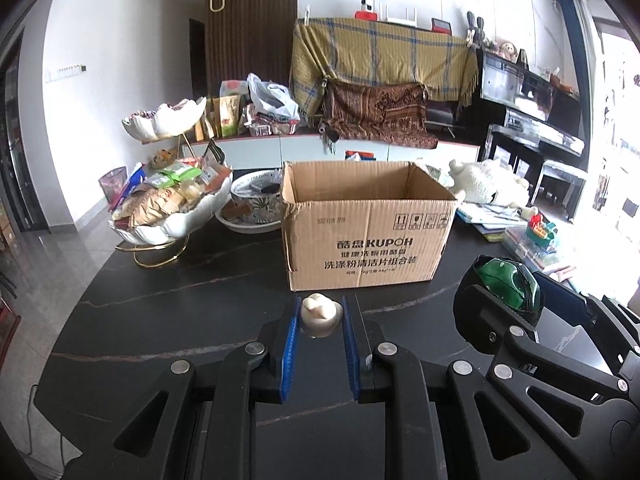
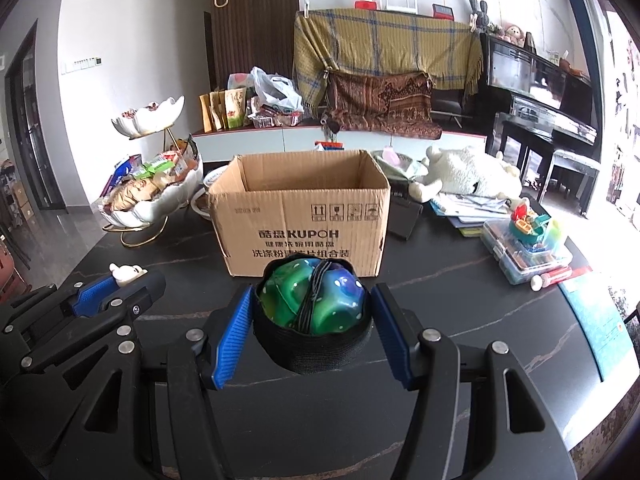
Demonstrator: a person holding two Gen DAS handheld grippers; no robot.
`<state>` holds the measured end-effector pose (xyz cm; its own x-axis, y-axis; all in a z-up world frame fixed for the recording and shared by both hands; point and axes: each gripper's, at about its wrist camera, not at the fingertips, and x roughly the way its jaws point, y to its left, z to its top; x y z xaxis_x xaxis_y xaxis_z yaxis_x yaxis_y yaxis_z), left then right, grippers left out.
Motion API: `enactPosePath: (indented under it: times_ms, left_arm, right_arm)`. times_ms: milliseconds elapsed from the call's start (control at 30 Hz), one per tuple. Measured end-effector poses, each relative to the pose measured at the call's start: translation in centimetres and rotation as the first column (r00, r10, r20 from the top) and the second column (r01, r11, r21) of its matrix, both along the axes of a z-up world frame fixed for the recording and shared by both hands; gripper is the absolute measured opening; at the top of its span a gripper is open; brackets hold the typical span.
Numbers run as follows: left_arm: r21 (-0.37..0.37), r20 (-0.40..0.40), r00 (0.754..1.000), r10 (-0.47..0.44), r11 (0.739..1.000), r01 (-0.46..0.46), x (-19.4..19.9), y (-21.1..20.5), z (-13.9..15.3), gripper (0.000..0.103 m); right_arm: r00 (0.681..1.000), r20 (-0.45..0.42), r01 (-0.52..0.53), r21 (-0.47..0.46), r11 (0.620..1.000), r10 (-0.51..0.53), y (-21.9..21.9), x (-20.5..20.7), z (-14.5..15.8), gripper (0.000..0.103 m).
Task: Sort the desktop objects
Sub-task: 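Lift the white figurine and green ball with both grippers toward the cardboard box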
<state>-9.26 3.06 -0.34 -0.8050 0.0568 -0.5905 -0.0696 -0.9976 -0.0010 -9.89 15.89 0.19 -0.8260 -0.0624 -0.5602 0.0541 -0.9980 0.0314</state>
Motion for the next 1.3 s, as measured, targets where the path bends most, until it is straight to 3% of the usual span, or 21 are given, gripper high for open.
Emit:
enactPosePath:
  times_ms: [600,1300]
  left_arm:
    - [0.019,-0.131,0.991,0.015,1.0,-0.012,2.6,-0.8,4.4,0.018]
    - [0.02,-0.19,0.982,0.001,1.0,0.003,0.2,-0.3,5.9,0.018]
  right_arm:
    - [0.991,-0.134,0.013,0.016,1.0,-0.011,-1.1,2.4,4.5,0.057]
    - [0.984,-0.171,0.042,0.001,0.999,-0.041,-0.6,0.1,5.9,0.057]
